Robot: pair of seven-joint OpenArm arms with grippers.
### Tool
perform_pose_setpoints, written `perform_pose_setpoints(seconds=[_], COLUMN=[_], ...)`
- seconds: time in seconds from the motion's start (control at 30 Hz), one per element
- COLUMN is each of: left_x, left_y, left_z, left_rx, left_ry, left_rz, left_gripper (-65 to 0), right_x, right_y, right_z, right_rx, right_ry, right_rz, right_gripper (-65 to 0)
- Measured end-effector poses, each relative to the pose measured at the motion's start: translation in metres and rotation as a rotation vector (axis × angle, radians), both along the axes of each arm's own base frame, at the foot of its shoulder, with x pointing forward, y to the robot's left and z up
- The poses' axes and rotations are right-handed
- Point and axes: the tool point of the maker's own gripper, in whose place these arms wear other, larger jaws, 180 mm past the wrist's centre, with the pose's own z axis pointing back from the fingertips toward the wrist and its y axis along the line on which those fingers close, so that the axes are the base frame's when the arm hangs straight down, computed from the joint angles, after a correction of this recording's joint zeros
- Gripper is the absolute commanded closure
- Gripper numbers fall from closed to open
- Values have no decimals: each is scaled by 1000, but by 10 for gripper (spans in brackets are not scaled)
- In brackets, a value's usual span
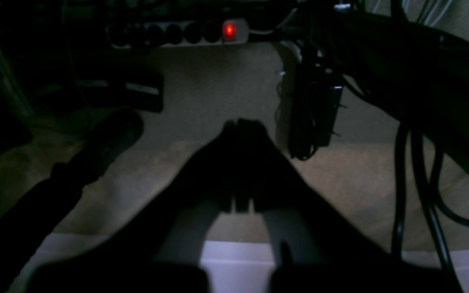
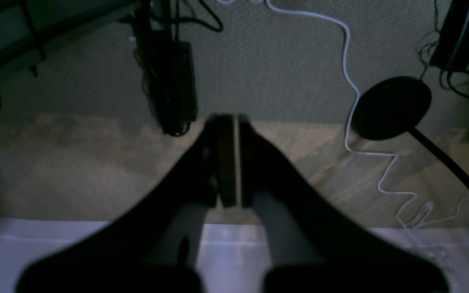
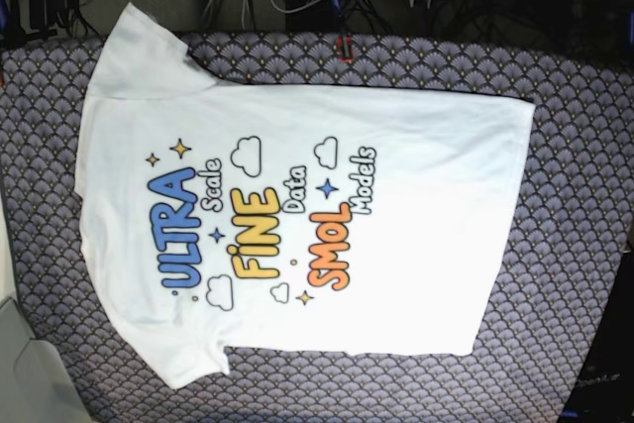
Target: Fold the T-shirt properly
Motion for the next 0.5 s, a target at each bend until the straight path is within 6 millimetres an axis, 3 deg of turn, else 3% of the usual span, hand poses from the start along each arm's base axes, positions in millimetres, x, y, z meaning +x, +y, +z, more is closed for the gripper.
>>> perform_pose_setpoints(seconds=[0.2,0.27,0.4,0.5], left_x=[-4,-13,-34,-26], left_y=[0,2,15,11], left_z=[5,11,26,40], left_rx=[-3,-13,12,4], left_ry=[-63,-91,-117,-184], left_rz=[-6,-14,-29,-36], left_gripper=[-3,-3,-3,-3], right_x=[-4,-10,-30,-30], right_y=[0,1,-3,-6], right_z=[3,7,23,41], right_rx=[2,5,5,3], right_ry=[-38,-73,-112,-170], right_rz=[1,4,13,22], right_gripper=[0,0,0,0])
